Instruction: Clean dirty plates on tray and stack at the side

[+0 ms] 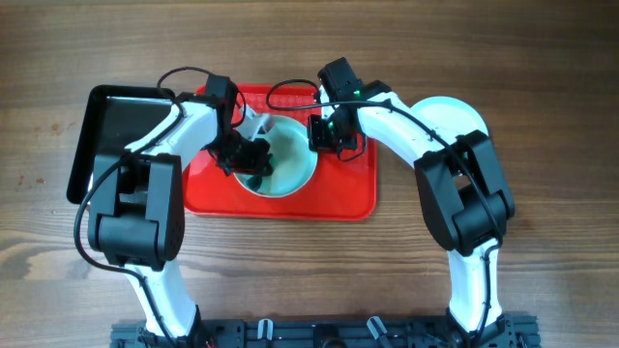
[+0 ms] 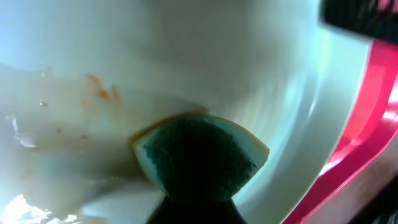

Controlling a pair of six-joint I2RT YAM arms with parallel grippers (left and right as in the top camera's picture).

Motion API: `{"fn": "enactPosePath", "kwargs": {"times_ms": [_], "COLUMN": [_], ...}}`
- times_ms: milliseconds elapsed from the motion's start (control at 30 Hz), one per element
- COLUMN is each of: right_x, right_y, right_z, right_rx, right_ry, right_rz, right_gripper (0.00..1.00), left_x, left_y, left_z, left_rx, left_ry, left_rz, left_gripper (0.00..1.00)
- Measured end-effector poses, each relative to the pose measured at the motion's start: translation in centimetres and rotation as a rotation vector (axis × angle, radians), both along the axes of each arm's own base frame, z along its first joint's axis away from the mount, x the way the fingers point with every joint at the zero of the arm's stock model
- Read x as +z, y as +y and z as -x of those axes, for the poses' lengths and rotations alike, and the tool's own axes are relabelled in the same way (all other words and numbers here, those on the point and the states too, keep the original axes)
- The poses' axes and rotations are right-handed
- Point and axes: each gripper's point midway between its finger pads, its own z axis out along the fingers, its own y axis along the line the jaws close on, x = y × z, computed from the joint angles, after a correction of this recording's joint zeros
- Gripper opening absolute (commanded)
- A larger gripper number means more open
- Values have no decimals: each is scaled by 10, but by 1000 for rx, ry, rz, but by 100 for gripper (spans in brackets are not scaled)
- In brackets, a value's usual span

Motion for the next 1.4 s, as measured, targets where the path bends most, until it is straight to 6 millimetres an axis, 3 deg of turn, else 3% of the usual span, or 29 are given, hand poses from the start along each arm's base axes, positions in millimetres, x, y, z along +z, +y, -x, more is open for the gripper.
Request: {"fn": "enactPosePath", "kwargs": {"times_ms": [200, 333, 467, 633, 867, 933, 1167, 1267, 1400], "right_x": [0, 0, 2, 3, 2, 2, 2, 2, 3], "right_y": [-1, -1, 6, 8, 7, 7, 6, 6, 6], "right_z": [-2, -2, -2, 1, 1, 1, 1, 0, 0], "right_rx": [-7, -7, 1, 7, 5, 5, 4, 3, 3], "right_ry": [-2, -2, -8, 0, 3, 3, 2, 2, 2], "right_rz": [-2, -3, -26, -31, -29, -29, -29, -29, -30], "right_gripper": [4, 4, 4, 4, 4, 4, 4, 4, 4], "left_x": [-1, 0, 0, -1, 1, 1, 2, 0, -1], "left_y": [7, 28, 44, 46, 9, 1, -10, -4, 18], "left_z": [-60, -81, -78, -58, -15, -12, -35, -53, -72], "left_rx": [294, 491, 604, 526, 218, 169, 158, 258, 427], "left_ry": [-133, -175, -160, -96, 38, 38, -65, -101, -147], "left_rz": [-66, -177, -285, -308, -74, -16, 51, 3, -135], "left_gripper": [4, 4, 4, 4, 4, 4, 4, 4, 4]}}
